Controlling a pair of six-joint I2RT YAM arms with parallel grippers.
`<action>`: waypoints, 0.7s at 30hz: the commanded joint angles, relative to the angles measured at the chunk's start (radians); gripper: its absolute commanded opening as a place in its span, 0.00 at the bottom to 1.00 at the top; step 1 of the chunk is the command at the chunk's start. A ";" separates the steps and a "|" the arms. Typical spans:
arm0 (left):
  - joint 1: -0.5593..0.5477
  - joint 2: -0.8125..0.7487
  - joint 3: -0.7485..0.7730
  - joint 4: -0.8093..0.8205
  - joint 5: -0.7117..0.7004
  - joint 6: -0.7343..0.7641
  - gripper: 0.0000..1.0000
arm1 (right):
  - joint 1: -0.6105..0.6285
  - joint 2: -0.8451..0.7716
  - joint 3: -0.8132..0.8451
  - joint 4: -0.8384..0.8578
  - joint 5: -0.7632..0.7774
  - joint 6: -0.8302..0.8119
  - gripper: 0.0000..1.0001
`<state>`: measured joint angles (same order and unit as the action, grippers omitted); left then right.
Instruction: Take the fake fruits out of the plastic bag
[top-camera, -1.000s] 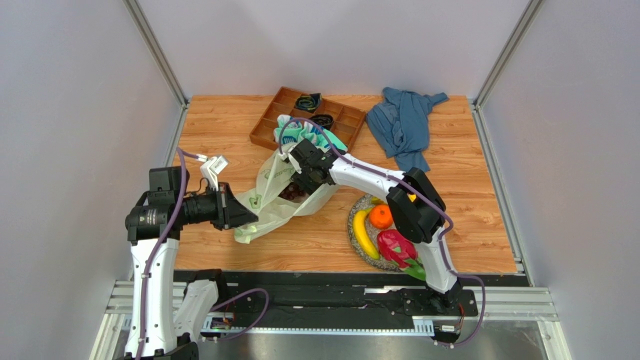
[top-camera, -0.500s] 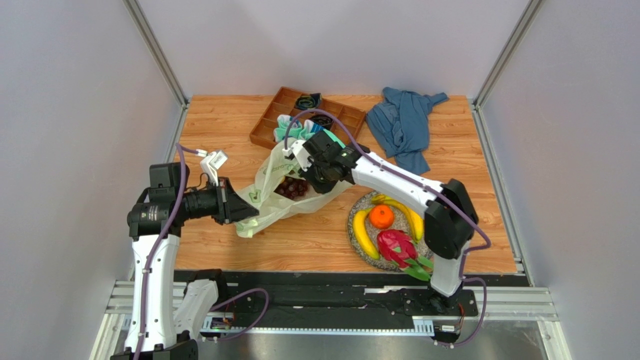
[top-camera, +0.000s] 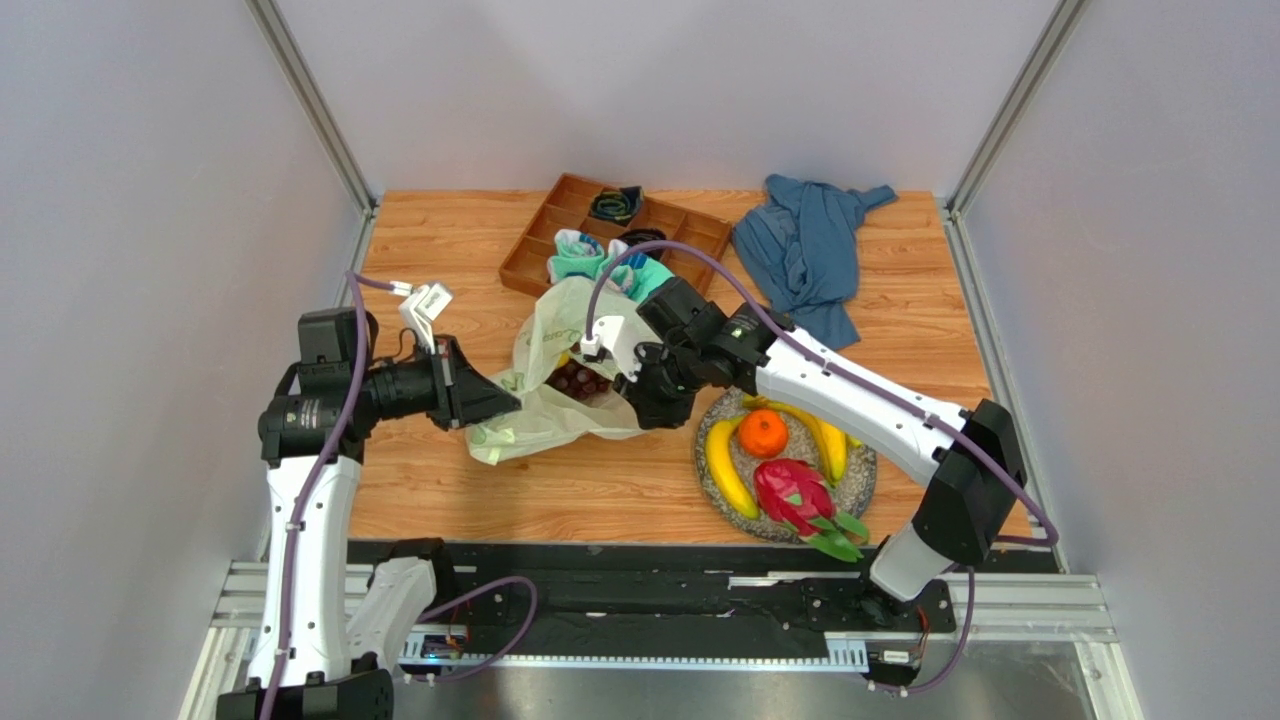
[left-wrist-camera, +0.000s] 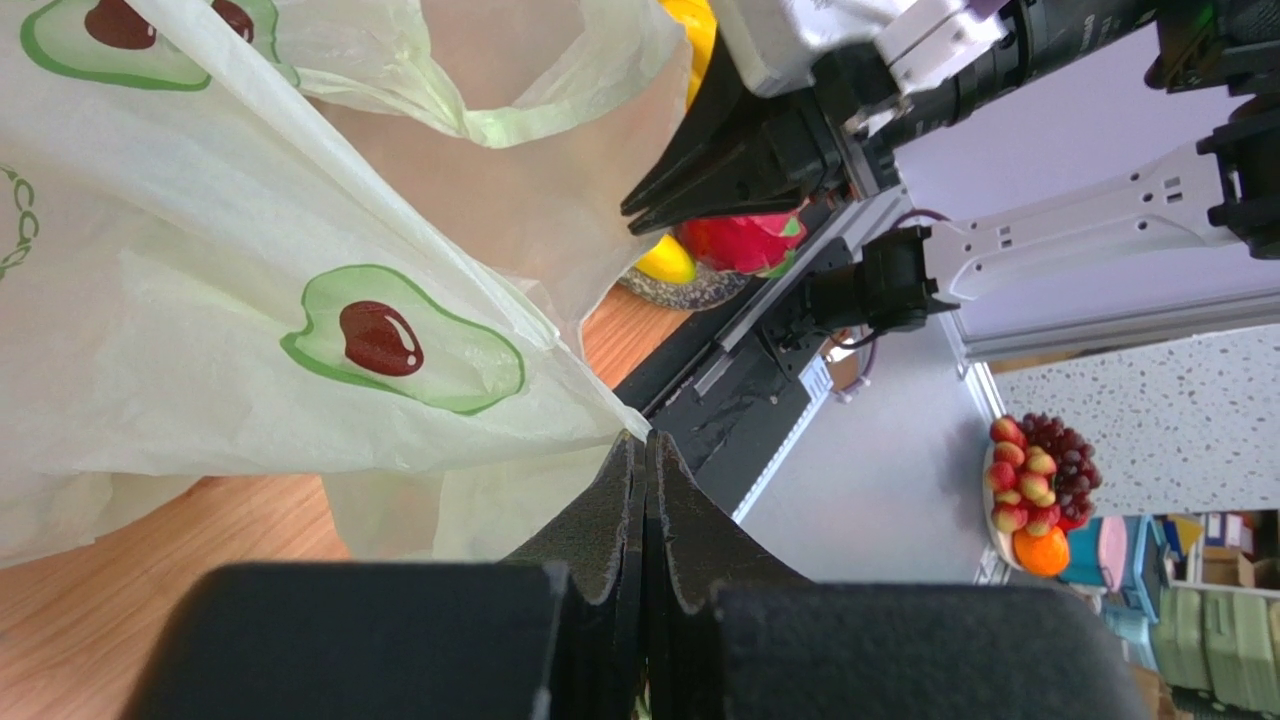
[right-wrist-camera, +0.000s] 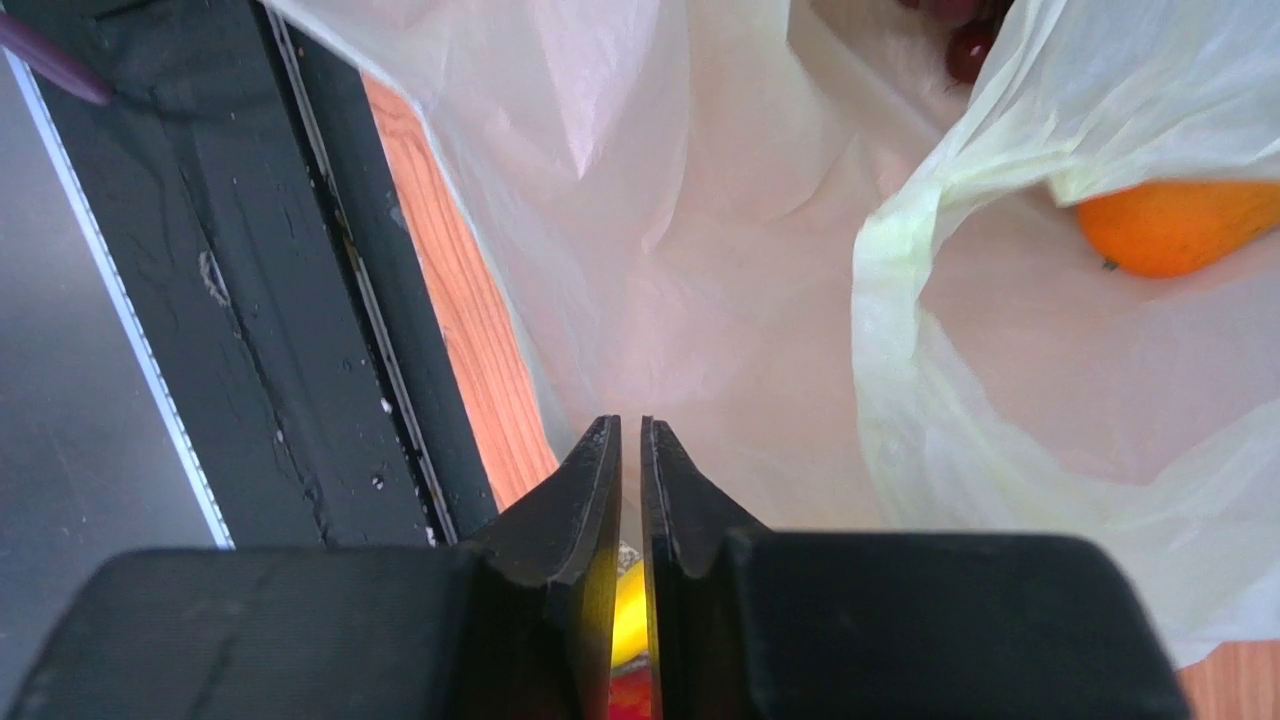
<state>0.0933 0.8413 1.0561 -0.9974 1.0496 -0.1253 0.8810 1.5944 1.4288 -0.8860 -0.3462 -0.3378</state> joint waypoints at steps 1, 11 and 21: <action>-0.004 -0.025 0.057 -0.035 0.033 0.021 0.00 | -0.004 0.027 0.151 0.042 -0.002 -0.004 0.15; -0.006 -0.153 0.356 -0.435 -0.023 0.277 0.00 | 0.136 0.208 0.141 0.186 0.096 0.063 0.17; 0.006 -0.235 0.196 -0.452 -0.118 0.259 0.00 | 0.202 0.183 0.085 0.240 0.248 0.045 0.21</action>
<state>0.0921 0.6170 1.3651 -1.3182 0.9829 0.1196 1.1416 1.8076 1.4502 -0.7155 -0.2165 -0.2825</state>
